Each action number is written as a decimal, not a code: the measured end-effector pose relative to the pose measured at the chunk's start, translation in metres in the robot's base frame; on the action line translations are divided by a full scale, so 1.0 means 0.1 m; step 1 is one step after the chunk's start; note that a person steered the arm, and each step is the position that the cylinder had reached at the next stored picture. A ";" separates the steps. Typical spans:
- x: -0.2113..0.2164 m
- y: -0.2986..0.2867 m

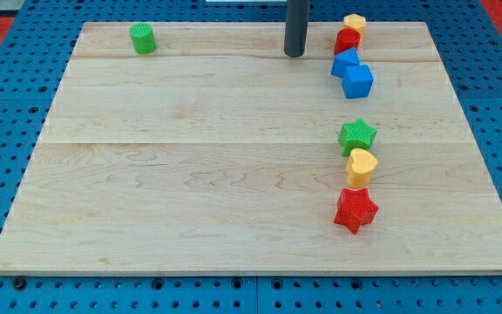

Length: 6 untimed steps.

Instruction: Reposition your arm in between blue triangle and red circle

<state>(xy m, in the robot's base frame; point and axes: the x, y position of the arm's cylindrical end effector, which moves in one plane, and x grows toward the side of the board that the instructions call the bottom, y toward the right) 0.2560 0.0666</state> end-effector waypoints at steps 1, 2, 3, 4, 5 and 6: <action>0.06 0.15; 0.13 0.53; 0.21 0.86; 0.22 0.89; 0.22 0.94; 0.22 0.94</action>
